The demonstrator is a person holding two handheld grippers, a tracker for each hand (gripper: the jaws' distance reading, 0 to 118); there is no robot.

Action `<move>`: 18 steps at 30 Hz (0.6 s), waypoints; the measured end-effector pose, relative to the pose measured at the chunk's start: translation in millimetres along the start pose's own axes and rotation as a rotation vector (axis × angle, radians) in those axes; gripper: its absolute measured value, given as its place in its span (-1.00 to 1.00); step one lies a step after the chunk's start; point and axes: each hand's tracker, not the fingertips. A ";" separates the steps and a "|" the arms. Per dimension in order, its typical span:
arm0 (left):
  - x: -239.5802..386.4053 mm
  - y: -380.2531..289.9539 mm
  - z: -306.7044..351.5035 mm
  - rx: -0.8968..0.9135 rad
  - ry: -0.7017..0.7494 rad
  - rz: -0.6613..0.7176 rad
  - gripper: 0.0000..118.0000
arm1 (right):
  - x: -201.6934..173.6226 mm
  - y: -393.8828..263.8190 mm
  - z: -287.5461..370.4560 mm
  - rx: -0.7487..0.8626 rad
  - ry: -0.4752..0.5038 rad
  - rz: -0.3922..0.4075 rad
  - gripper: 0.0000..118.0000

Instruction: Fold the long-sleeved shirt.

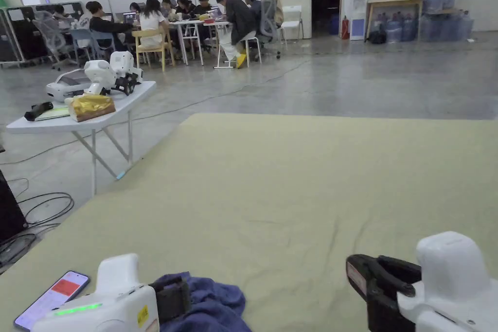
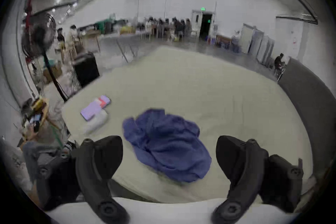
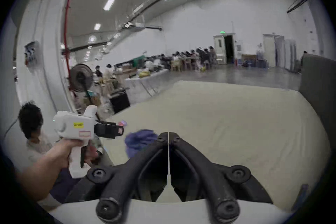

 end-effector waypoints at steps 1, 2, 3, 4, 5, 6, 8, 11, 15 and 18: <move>1.2 -3.3 -20.5 -0.034 0.004 -0.013 0.75 | 9.5 -4.8 1.8 -0.017 -0.032 -0.005 -1.00; 1.3 -6.5 -41.6 -0.070 -0.006 -0.013 0.75 | 16.6 -9.2 4.6 -0.032 -0.061 -0.010 -1.00; 1.8 -9.4 -60.5 -0.110 -0.016 -0.016 0.76 | 22.9 -12.6 5.5 -0.047 -0.084 -0.015 -1.00; 3.0 -13.6 -81.8 -0.160 -0.021 -0.012 0.76 | 27.9 -15.4 5.6 -0.060 -0.097 -0.019 -1.00; 3.9 -18.1 -101.6 -0.213 -0.042 -0.010 0.75 | 32.4 -17.5 5.4 -0.070 -0.096 -0.022 -1.00; 5.3 -22.2 -117.3 -0.269 -0.046 -0.010 0.76 | 34.7 -18.6 5.5 -0.080 -0.091 -0.026 -1.00; 10.2 -31.9 -141.2 -0.343 -0.053 -0.029 0.75 | 37.5 -21.6 5.3 -0.086 -0.079 -0.033 -1.00; 11.1 -38.2 -155.0 -0.362 -0.035 -0.096 -0.29 | 34.8 -24.6 3.3 -0.089 -0.080 -0.021 -1.00; 15.4 -23.7 -135.0 -0.357 -0.016 -0.101 -0.88 | 34.3 -27.5 3.2 -0.096 -0.078 -0.018 -1.00; 44.7 10.6 -72.4 -0.225 -0.117 -0.054 -0.97 | 36.1 -28.1 8.7 -0.092 -0.077 -0.027 -1.00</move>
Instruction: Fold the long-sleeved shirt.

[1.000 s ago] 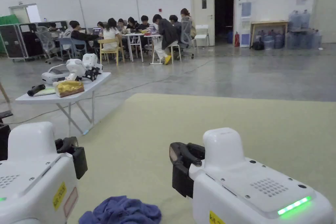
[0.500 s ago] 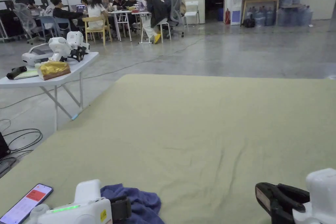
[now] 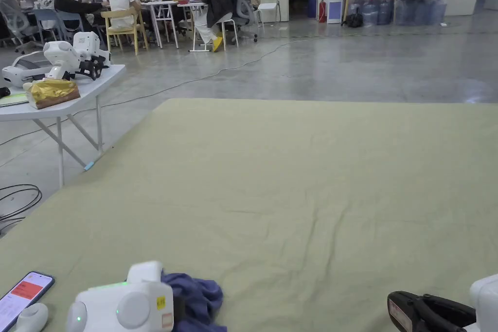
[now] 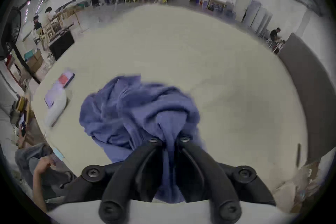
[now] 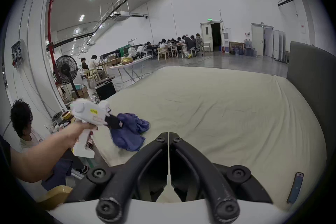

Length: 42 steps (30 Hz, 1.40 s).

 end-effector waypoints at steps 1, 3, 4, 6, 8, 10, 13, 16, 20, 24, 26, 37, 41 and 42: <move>15.9 10.6 23.8 0.058 -0.041 -0.016 -1.00 | 1.3 0.6 2.9 0.004 -0.002 -0.004 -1.00; 40.8 41.0 59.8 0.162 -0.196 -0.033 -1.00 | 5.1 3.2 11.0 0.022 -0.005 -0.016 -1.00; 61.6 53.3 83.3 0.208 -0.275 -0.060 -1.00 | 8.7 5.8 16.9 0.039 -0.010 -0.024 -1.00; 106.2 70.5 116.2 0.268 -0.332 -0.148 -1.00 | 15.0 12.9 31.0 0.095 -0.032 -0.049 -1.00; 151.4 82.6 142.7 0.338 -0.381 -0.213 -1.00 | 24.7 21.5 49.6 0.157 -0.052 -0.081 -1.00; 189.4 89.2 158.1 0.341 -0.567 -0.201 -1.00 | 34.1 29.4 69.5 0.213 -0.085 -0.096 -1.00; 245.7 95.4 171.3 0.354 -0.698 -0.235 -1.00 | 50.6 39.2 102.8 0.299 -0.145 -0.130 -1.00; 298.5 84.1 162.2 0.370 -0.672 -0.263 -1.00 | 67.4 42.1 132.8 0.351 -0.215 -0.148 -1.00; 357.7 29.8 93.0 0.130 -0.754 -0.234 -1.00 | 86.7 31.7 152.5 0.345 -0.330 -0.134 -1.00; 398.5 -53.3 -9.5 -0.109 -0.585 -0.296 -1.00 | 109.2 11.9 153.1 0.266 -0.356 -0.193 -1.00; 403.6 -90.8 -56.1 -0.286 -0.528 -0.249 -0.09 | 119.5 1.4 151.6 0.231 -0.372 -0.218 -1.00; 250.3 -50.0 38.7 0.062 -0.450 -0.248 0.92 | 133.6 -26.2 109.1 0.130 -0.287 -0.282 -1.00; 203.1 -90.2 20.5 -0.047 -0.183 -0.299 -0.32 | 127.5 -52.5 74.6 0.000 -0.245 -0.311 -1.00; 197.5 -98.4 12.2 -0.101 -0.157 -0.286 -0.96 | 126.5 -57.4 67.6 -0.024 -0.237 -0.325 -1.00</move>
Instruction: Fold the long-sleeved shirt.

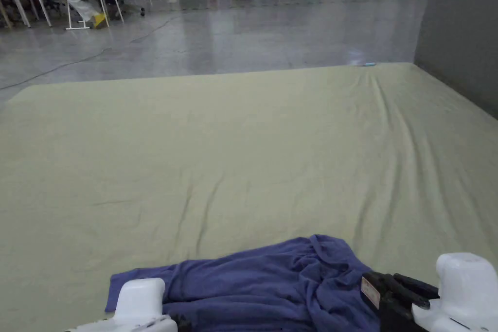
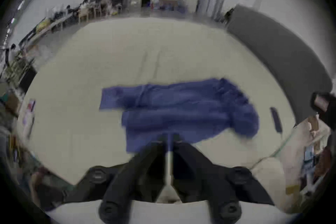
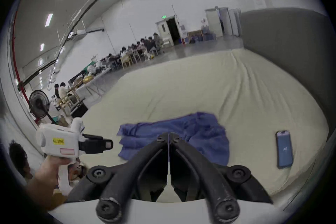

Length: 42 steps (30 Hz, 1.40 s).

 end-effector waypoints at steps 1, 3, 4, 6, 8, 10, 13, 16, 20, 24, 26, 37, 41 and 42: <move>-6.0 -7.0 -8.0 -0.044 -0.023 0.035 -1.00 | -1.0 -4.3 -6.6 -0.024 0.004 -0.013 -1.00; -15.3 -8.1 -17.6 -0.069 -0.142 0.091 -1.00 | -3.3 -9.8 -17.2 -0.060 0.005 -0.025 -1.00; -22.5 -2.6 -26.4 -0.062 -0.153 0.120 -1.00 | -4.3 -10.5 -20.9 -0.069 0.006 -0.024 -1.00; -28.0 21.9 -35.0 -0.006 -0.130 0.110 -1.00 | -5.9 -11.3 -25.6 -0.087 0.008 -0.015 -1.00; -30.8 58.6 -50.0 0.071 -0.066 0.067 -0.26 | -3.9 -11.6 -30.6 -0.103 0.004 -0.009 -1.00; -33.4 93.0 -79.8 0.054 -0.007 -0.016 0.62 | 0.3 -13.4 -35.9 -0.121 -0.010 -0.010 -1.00; -27.5 127.1 -134.1 -0.038 0.037 -0.091 0.71 | 10.8 -15.8 -45.6 -0.149 -0.040 -0.033 -1.00; -20.2 132.6 -188.1 -0.158 0.063 -0.119 0.71 | 23.3 -19.1 -55.6 -0.189 -0.076 -0.084 -1.00; -16.6 119.8 -213.4 -0.243 0.061 -0.134 0.34 | 49.0 -18.4 -74.4 -0.281 -0.178 -0.131 -1.00; -0.6 124.0 -166.9 -0.125 0.052 -0.211 -0.98 | 90.3 -10.6 -103.7 -0.285 -0.284 -0.262 0.62; 5.8 123.4 -148.8 -0.100 0.040 -0.225 -0.98 | 116.2 -6.9 -131.3 -0.304 -0.270 -0.304 0.79; 1.3 143.8 -89.6 -0.042 -0.041 -0.152 -0.98 | 129.0 -9.4 -207.8 -0.559 -0.460 -0.102 -0.37; -2.4 153.6 -66.6 -0.006 -0.058 -0.153 -0.98 | 112.5 4.1 -178.6 -0.491 -0.288 -0.159 -1.00; -3.6 157.4 -58.2 0.003 -0.074 -0.144 -0.98 | 114.0 15.7 -171.1 -0.478 -0.255 -0.152 -1.00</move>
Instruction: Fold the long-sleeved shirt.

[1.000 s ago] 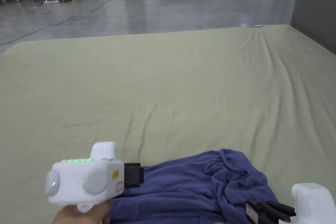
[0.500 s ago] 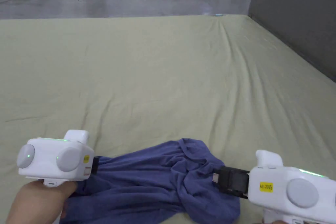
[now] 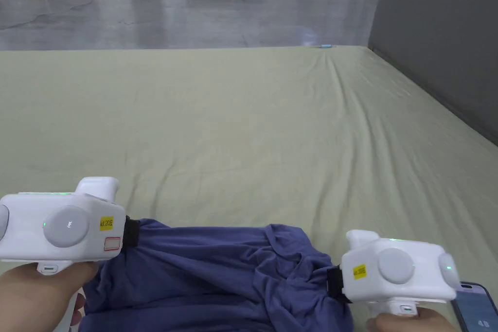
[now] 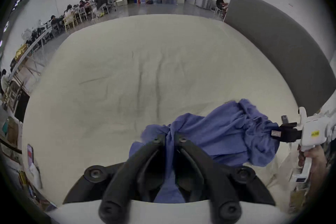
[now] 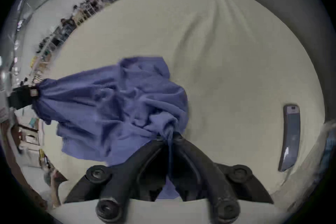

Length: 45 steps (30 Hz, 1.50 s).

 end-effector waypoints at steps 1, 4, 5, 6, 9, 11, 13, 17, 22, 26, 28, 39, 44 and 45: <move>-1.9 5.2 9.4 0.003 -0.023 0.014 -0.98 | -2.4 6.9 17.1 0.040 -0.018 0.025 -1.00; -10.2 29.5 39.8 0.040 -0.059 0.031 -0.98 | -15.6 43.7 78.3 0.205 -0.078 0.159 -1.00; -12.3 38.4 52.2 0.067 -0.061 0.034 -0.98 | -19.2 56.6 98.0 0.239 -0.060 0.173 -1.00; -15.4 50.5 65.4 0.112 -0.054 0.038 -0.98 | -23.0 69.9 118.5 0.277 -0.036 0.178 -1.00; -22.7 85.3 106.7 0.209 -0.018 0.015 -0.98 | -40.2 114.9 173.6 0.384 -0.057 0.251 -1.00; -29.3 111.4 128.1 0.259 0.019 0.010 -0.98 | -56.4 141.2 206.3 0.451 -0.101 0.310 -1.00; -39.1 143.3 148.8 0.314 0.042 0.011 -0.98 | -73.4 172.6 234.4 0.526 -0.189 0.362 -1.00; -61.3 202.8 178.4 0.375 0.089 0.090 -0.98 | -87.5 240.0 274.2 0.581 -0.257 0.325 -1.00; -82.2 263.7 203.6 0.452 0.092 0.184 -0.98 | -92.4 317.0 303.8 0.598 -0.294 0.224 -1.00; -85.9 292.8 208.4 0.468 0.080 0.212 -0.98 | -91.4 352.1 313.6 0.628 -0.265 0.163 -1.00; -82.7 295.0 204.4 0.481 0.072 0.229 -0.98 | -87.1 355.7 308.6 0.635 -0.228 0.105 -1.00; -89.0 183.9 42.5 0.193 0.111 0.150 -0.98 | -18.9 247.9 130.7 0.410 -0.149 0.138 -1.00; -92.7 75.1 -41.9 -0.068 0.090 0.199 -0.98 | 17.3 141.8 30.3 0.181 -0.142 0.109 -1.00; -92.2 52.0 -51.5 -0.107 0.088 0.193 -0.98 | 24.7 118.1 16.7 0.150 -0.140 0.108 -1.00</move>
